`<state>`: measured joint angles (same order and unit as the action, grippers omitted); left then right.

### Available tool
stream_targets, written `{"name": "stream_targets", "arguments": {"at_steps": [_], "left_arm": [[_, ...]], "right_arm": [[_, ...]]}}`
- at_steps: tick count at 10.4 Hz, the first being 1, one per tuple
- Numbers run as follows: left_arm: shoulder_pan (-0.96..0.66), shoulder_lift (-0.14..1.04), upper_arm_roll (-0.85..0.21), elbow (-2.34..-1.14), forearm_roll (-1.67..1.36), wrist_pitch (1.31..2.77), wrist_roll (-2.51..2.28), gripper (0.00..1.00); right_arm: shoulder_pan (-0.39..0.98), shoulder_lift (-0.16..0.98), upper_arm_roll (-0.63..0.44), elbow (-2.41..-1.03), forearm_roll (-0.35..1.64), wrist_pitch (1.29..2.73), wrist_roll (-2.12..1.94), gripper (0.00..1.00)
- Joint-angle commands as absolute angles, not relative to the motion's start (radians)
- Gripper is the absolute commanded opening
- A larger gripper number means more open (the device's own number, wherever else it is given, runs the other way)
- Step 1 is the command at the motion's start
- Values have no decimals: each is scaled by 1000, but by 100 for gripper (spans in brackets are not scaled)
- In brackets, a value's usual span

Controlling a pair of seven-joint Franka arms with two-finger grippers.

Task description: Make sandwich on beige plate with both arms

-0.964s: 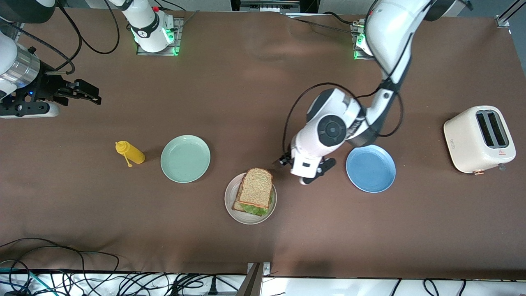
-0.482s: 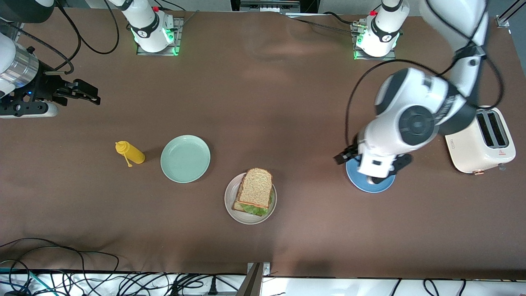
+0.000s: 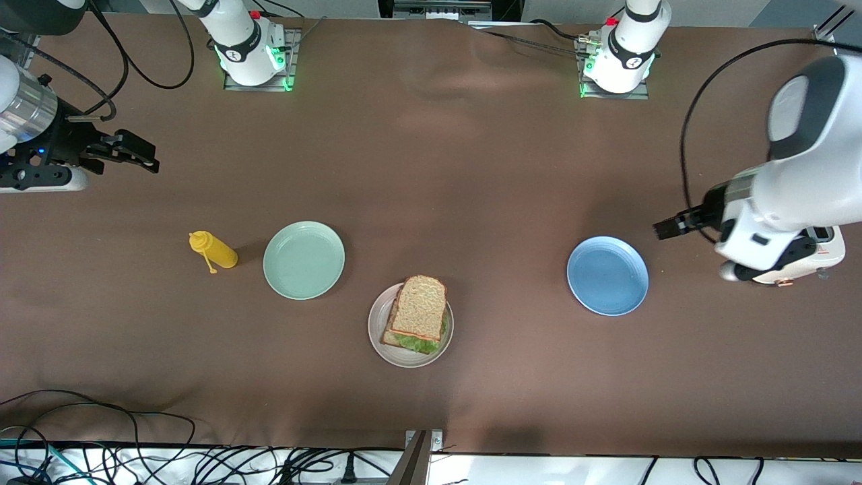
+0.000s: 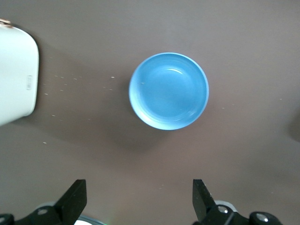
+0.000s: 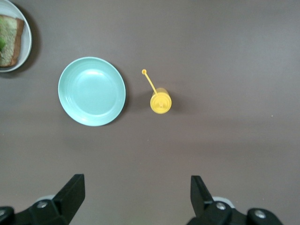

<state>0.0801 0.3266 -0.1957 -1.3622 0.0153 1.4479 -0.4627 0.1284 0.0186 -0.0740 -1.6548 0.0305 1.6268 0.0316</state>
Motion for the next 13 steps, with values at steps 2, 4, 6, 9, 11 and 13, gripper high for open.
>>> {"name": "stream_targets", "arguments": {"at_steps": [2, 4, 6, 9, 11, 13], "left_arm": [[172, 163, -209, -1541, 48, 1476, -255, 98], [199, 54, -209, -1677, 41, 1553, -186, 98], [218, -38, -209, -1803, 40, 1649, -140, 98], [227, -48, -212, -1789, 37, 1654, -78, 98], [226, -46, -212, -1769, 37, 1648, -19, 98], [229, -41, -206, -1758, 37, 1635, 41, 99]], "right_arm": [[126, 17, -75, -1638, 6, 1626, 31, 100], [126, 20, -75, -1635, 3, 1624, 29, 100], [126, 21, -75, -1632, 5, 1626, 34, 100], [124, 23, -75, -1629, 5, 1629, 34, 100], [124, 23, -75, -1629, 2, 1629, 28, 100], [124, 23, -75, -1629, 3, 1629, 28, 100]]}}
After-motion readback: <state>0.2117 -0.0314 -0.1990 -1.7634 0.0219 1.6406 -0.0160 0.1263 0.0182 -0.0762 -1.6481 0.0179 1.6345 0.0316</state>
